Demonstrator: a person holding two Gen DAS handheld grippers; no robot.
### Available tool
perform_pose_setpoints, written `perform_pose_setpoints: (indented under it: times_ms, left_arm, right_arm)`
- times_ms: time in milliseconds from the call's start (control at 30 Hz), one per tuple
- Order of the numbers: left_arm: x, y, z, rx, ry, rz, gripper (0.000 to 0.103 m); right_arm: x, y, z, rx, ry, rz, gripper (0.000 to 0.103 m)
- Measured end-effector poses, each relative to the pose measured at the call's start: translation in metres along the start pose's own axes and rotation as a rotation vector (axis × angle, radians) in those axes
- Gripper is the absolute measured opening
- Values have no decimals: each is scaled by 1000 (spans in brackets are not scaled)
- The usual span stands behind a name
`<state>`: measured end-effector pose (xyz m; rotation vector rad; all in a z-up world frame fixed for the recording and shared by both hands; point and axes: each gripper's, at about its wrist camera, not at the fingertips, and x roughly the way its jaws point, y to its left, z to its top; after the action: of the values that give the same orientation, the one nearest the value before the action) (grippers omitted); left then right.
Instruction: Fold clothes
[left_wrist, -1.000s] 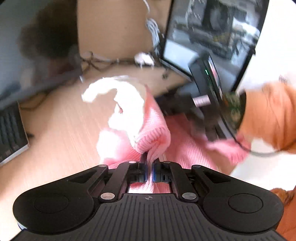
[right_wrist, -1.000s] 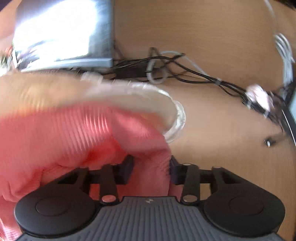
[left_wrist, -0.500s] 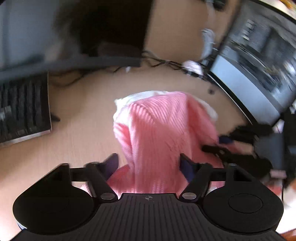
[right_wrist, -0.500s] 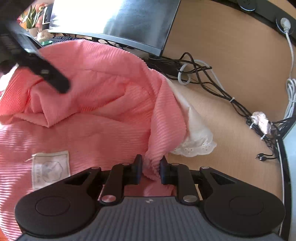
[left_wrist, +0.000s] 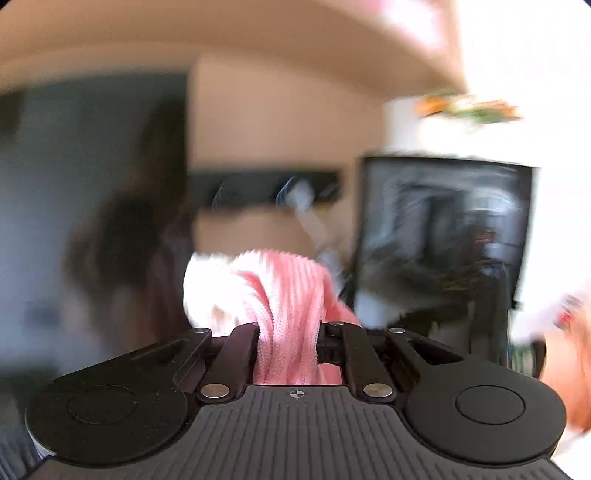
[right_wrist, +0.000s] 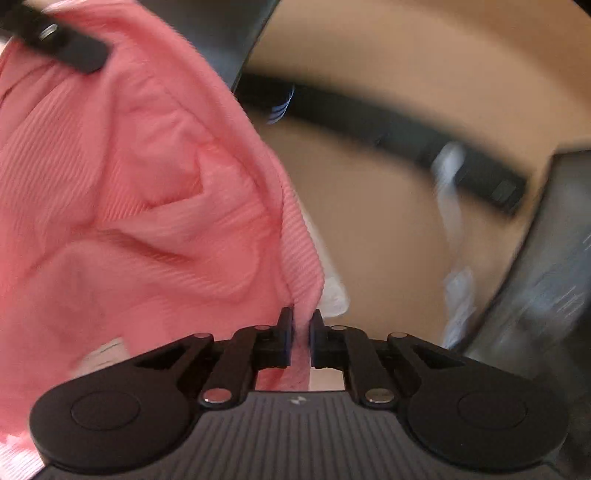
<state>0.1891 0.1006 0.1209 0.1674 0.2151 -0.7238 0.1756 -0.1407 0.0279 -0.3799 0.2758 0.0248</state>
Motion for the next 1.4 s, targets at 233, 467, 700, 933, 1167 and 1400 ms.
perform_pose_setpoints:
  times_ms: [233,467,700,933,1167,1400]
  left_arm:
    - [1,-8,-137,104,369,103,32]
    - [-31,15,-211,-172,609,53,57]
    - [-66,34,-177,-333,521,-23,74]
    - [-34,-11,-142,-163,510,107,95]
    - [15,-45,-167,-116,568,130,95]
    - [56,-51,-177,-79,541,168,95]
  right_arm:
    - [-56,43,-67,-141,142,43,9]
    - [-91,46,-134,96,445,247,43]
    - [-101,28,-122,216,451,177,56]
    - [-61,133,-83,-3,224,234,74]
    - [-15,163,-93,-311,153,-7,70]
    - [-6,103,-46,-266,-22,-263,70]
